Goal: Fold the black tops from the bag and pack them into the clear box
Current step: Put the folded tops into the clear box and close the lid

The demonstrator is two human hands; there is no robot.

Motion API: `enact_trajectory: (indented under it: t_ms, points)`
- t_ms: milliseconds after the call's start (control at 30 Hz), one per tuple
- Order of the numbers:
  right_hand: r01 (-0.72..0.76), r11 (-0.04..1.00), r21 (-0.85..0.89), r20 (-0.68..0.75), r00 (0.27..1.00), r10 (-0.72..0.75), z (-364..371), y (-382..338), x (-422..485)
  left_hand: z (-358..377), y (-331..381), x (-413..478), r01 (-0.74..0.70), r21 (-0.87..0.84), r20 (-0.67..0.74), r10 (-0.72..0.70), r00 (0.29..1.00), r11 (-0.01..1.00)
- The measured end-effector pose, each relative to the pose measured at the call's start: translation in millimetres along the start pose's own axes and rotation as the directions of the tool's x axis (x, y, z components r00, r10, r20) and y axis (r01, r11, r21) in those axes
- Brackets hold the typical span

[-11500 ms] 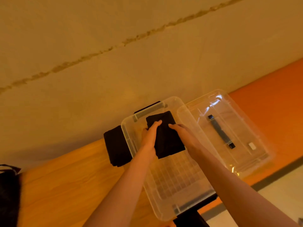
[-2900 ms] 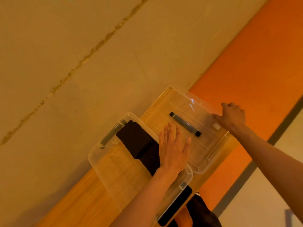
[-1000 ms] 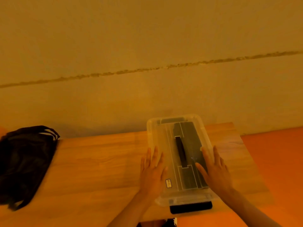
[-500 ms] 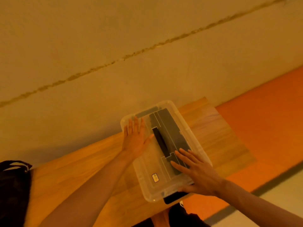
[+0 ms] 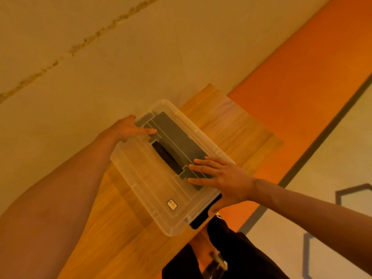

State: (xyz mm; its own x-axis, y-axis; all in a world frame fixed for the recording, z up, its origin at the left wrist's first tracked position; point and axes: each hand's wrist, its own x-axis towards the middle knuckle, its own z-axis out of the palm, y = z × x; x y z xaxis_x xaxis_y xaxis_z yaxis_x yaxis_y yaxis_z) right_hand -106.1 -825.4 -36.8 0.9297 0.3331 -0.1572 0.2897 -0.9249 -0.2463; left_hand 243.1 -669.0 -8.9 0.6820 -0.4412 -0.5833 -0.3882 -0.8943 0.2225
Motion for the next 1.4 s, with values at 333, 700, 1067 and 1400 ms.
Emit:
enact_trajectory:
  t_ms: [333,700,1067,1400]
  points:
    - [-0.038,0.999,0.022,-0.043,0.998,0.039,3,-5,-1,18,3,-18,-0.032,-0.070,-0.280,0.011,0.960,0.997]
    - [-0.026,1.000,-0.012,0.000,1.000,0.026,1,-6,1,26,-2,-31,-0.077,-0.112,-0.368,0.031,0.929,0.991]
    - [-0.033,0.999,-0.019,0.047,0.998,0.034,-1,-7,3,37,-4,-38,-0.165,-0.032,-0.544,0.121,0.830,0.986]
    - [0.029,0.996,-0.084,0.053,0.998,-0.025,4,-2,-2,106,14,-61,-0.440,0.365,-0.362,0.560,0.745,0.821]
